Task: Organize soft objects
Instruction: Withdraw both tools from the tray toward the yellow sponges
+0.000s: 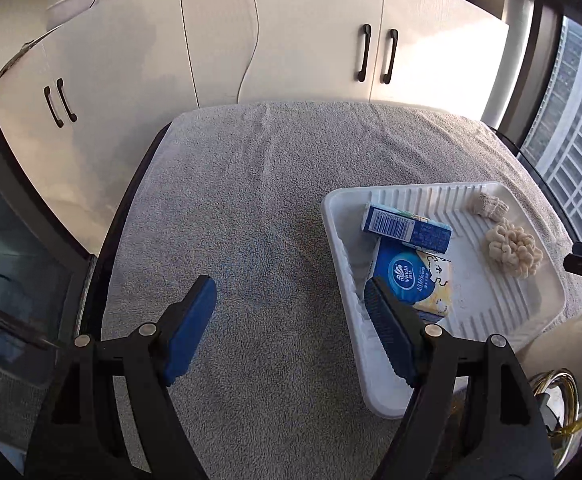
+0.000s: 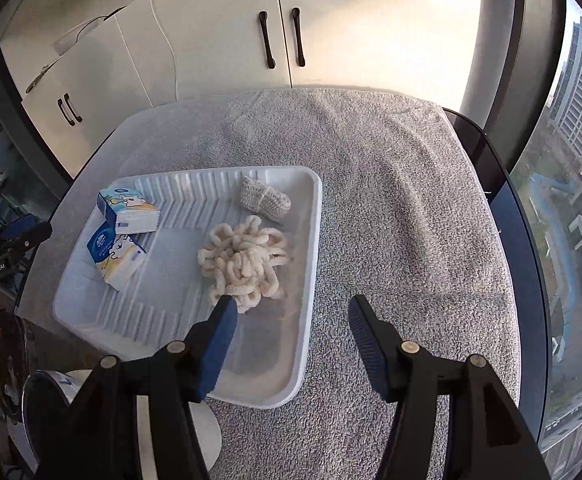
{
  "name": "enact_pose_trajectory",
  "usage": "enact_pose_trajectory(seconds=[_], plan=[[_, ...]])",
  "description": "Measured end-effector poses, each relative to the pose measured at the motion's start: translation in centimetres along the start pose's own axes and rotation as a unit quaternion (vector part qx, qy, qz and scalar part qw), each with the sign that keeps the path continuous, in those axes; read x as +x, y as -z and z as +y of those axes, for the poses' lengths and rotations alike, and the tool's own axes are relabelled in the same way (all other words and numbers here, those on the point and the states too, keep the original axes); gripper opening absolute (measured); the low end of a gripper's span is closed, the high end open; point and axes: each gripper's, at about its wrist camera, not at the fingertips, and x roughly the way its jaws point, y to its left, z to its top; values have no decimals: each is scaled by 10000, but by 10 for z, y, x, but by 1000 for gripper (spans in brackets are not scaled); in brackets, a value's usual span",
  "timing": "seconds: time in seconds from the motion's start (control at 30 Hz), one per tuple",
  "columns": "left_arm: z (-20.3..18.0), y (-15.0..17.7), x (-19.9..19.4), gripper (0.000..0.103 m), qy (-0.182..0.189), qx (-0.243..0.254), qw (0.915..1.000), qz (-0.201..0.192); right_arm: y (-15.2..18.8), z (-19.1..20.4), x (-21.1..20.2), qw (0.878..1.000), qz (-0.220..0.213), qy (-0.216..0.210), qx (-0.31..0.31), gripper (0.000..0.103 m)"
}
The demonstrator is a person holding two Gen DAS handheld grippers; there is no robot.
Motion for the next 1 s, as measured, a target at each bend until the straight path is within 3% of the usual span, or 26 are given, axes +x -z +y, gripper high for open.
enact_pose_trajectory(seconds=[0.3, 0.63, 1.0], plan=[[36, 54, -18, 76, -94, -420, 9990, 84, 43, -27, -20, 9996, 23, 122, 235, 61], [61, 120, -44, 76, -317, -525, 9980, 174, 102, -47, -38, 9988, 100, 177, 444, 61], [48, 182, -81, 76, -31, -458, 9986, 258, 170, -35, -71, 9990, 74, 45, 436, 61]])
